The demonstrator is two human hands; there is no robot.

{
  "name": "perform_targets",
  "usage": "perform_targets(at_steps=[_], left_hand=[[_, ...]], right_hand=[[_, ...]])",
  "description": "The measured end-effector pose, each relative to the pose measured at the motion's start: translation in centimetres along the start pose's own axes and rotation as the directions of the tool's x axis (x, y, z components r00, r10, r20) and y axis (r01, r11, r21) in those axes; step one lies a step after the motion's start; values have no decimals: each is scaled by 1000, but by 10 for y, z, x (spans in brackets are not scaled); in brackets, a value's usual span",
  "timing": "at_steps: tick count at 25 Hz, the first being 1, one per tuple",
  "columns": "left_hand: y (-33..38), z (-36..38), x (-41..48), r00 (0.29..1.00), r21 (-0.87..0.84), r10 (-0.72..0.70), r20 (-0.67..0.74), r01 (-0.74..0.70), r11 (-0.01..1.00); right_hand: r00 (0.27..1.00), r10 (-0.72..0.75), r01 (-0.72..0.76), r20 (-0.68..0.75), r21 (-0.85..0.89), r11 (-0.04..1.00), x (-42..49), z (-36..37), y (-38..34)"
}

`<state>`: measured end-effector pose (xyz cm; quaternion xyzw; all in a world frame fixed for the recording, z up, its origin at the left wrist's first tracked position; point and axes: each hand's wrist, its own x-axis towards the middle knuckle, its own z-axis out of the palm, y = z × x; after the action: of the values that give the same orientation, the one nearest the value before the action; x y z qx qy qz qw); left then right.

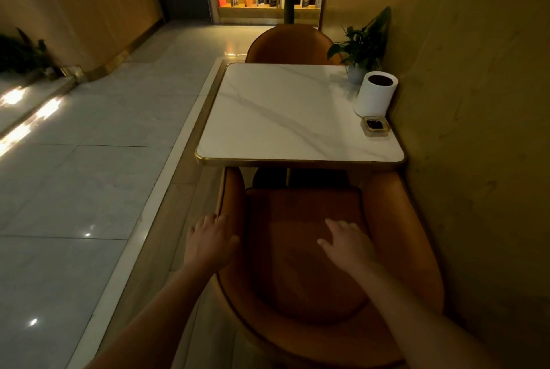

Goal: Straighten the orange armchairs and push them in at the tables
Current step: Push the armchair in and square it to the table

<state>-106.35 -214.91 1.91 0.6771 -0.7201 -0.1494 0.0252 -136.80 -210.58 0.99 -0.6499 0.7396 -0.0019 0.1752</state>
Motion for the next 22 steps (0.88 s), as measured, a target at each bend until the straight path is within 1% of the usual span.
perform_targets(at_steps=[8, 10, 14, 18, 22], left_hand=[[-10, -39, -4, 996, -57, 74, -39, -76, 995], [-11, -49, 2, 993, -69, 115, -42, -117, 991], [-22, -58, 19, 970, -72, 243, 4, -242, 968], [-29, -74, 31, 908, -57, 418, 40, -416, 908], [-19, -91, 18, 810, -38, 583, 66, -581, 813]], right_hand=[[995, 84, -79, -49, 85, 993, -32, -20, -40], [990, 121, -115, -71, 93, 989, -38, -20, -52], [974, 208, -195, -95, 127, 973, -47, -22, -81], [924, 355, -332, -141, 161, 929, -74, -19, -127], [872, 461, -424, -167, 214, 880, -106, -19, -160]])
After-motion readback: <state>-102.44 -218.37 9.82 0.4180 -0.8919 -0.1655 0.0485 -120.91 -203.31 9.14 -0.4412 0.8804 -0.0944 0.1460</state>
